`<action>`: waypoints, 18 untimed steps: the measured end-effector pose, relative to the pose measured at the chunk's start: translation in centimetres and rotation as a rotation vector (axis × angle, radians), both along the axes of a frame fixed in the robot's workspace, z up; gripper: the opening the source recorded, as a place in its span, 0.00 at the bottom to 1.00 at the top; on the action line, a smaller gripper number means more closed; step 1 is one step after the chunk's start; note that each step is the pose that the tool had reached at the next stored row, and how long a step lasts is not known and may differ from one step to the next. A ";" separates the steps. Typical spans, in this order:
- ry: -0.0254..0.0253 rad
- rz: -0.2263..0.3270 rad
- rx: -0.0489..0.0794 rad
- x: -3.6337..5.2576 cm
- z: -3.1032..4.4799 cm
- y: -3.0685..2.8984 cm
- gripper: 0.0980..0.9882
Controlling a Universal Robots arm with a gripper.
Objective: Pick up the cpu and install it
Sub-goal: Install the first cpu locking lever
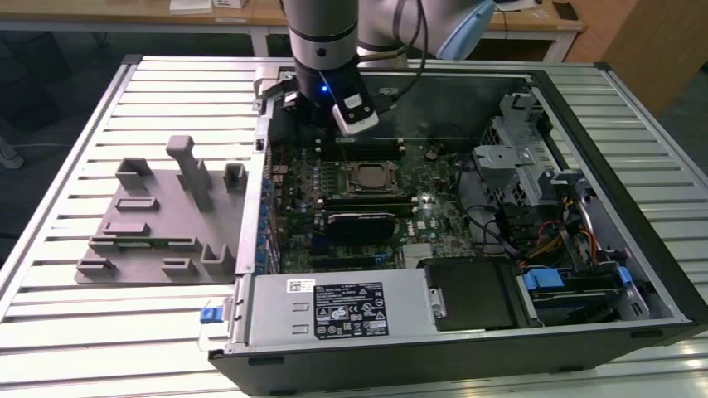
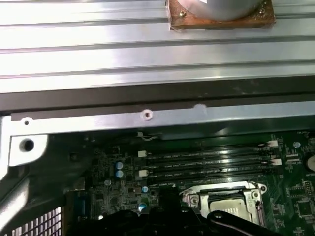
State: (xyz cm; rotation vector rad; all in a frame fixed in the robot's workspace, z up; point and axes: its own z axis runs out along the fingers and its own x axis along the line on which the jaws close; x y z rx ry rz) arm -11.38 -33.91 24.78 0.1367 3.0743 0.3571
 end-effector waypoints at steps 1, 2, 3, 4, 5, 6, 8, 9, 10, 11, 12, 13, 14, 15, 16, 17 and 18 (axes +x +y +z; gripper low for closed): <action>0.0007 0.000 0.000 0.38 0.00 0.00 0.01; 0.0015 0.000 0.000 0.79 0.00 0.00 0.01; 0.0023 0.000 0.000 1.21 0.00 0.00 0.01; 0.0031 0.000 0.000 1.63 0.00 0.00 0.01; 0.0038 0.000 0.000 2.06 0.00 0.00 0.01; 0.0044 0.000 0.000 2.47 0.00 0.00 0.01; 0.0055 0.000 0.000 3.09 0.00 0.00 0.01; 0.0057 0.000 0.000 3.15 0.00 -0.01 0.01; 0.0056 0.000 0.000 3.15 0.00 -0.01 0.01; 0.0056 0.000 0.000 3.15 0.00 -0.01 0.01; 0.0056 0.000 -0.001 3.15 0.00 -0.01 0.01; 0.0055 0.000 -0.001 3.15 0.00 -0.01 0.01; 0.0025 -0.002 -0.003 3.15 -0.01 -0.01 0.01; -0.0035 -0.007 -0.009 3.16 -0.02 0.00 0.01; -0.0104 -0.013 -0.014 3.16 -0.04 -0.01 0.01; -0.0182 -0.019 -0.021 3.15 -0.07 -0.01 0.01; -0.0263 -0.026 -0.027 3.15 -0.10 -0.01 0.01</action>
